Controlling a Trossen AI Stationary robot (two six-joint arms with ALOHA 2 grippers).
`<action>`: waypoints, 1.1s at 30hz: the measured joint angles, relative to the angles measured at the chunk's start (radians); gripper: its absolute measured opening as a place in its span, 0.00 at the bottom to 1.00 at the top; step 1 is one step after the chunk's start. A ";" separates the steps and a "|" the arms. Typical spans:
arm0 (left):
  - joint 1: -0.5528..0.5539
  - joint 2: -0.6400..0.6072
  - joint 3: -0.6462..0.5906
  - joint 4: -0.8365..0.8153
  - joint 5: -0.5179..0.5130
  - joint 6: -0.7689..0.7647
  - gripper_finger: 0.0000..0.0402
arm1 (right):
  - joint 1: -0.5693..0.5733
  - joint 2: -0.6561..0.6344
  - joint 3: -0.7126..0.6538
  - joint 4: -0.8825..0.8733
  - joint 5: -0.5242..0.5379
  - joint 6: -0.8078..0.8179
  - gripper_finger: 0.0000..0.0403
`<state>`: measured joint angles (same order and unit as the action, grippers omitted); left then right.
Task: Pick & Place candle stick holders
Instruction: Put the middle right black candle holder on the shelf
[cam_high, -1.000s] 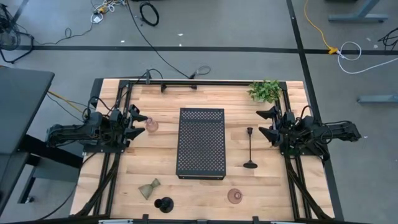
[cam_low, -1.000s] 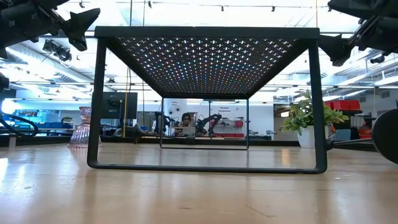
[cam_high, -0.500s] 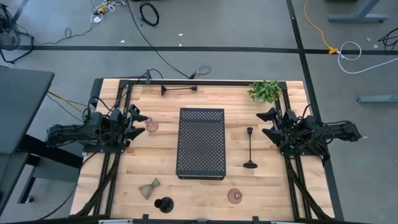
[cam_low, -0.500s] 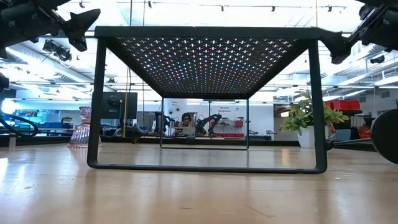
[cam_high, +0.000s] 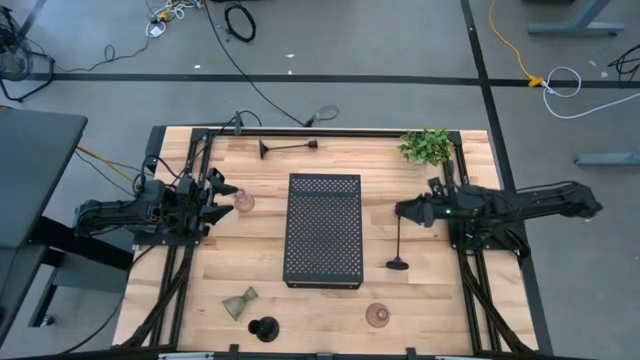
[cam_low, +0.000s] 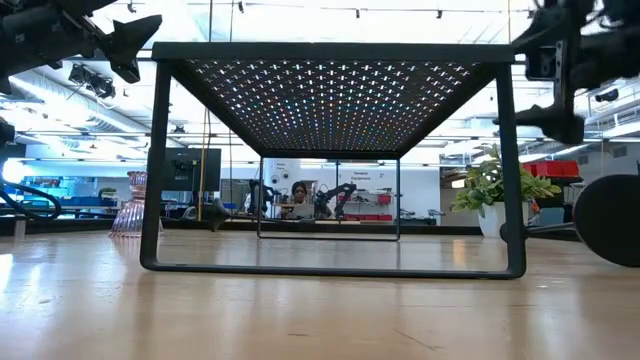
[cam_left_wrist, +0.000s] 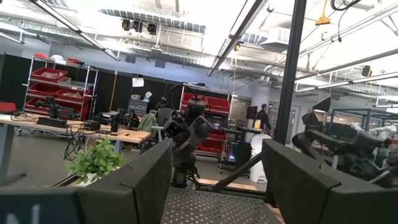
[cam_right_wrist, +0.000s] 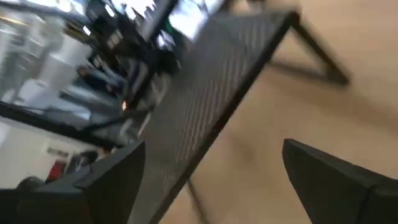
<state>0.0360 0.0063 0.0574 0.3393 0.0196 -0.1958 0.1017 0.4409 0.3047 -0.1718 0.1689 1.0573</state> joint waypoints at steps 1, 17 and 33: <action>0.000 0.000 0.000 0.000 0.000 0.001 0.62 | 0.000 0.043 0.039 -0.050 -0.025 0.042 0.91; 0.000 0.000 0.000 -0.025 0.000 -0.002 0.62 | -0.003 0.670 0.378 -0.526 -0.318 0.478 0.79; 0.000 0.000 0.000 -0.041 0.000 -0.002 0.62 | -0.062 0.946 0.381 -0.509 -0.229 0.452 0.60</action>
<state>0.0360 0.0063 0.0578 0.2981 0.0196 -0.1978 0.0392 1.3868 0.6853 -0.6809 -0.0596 1.5092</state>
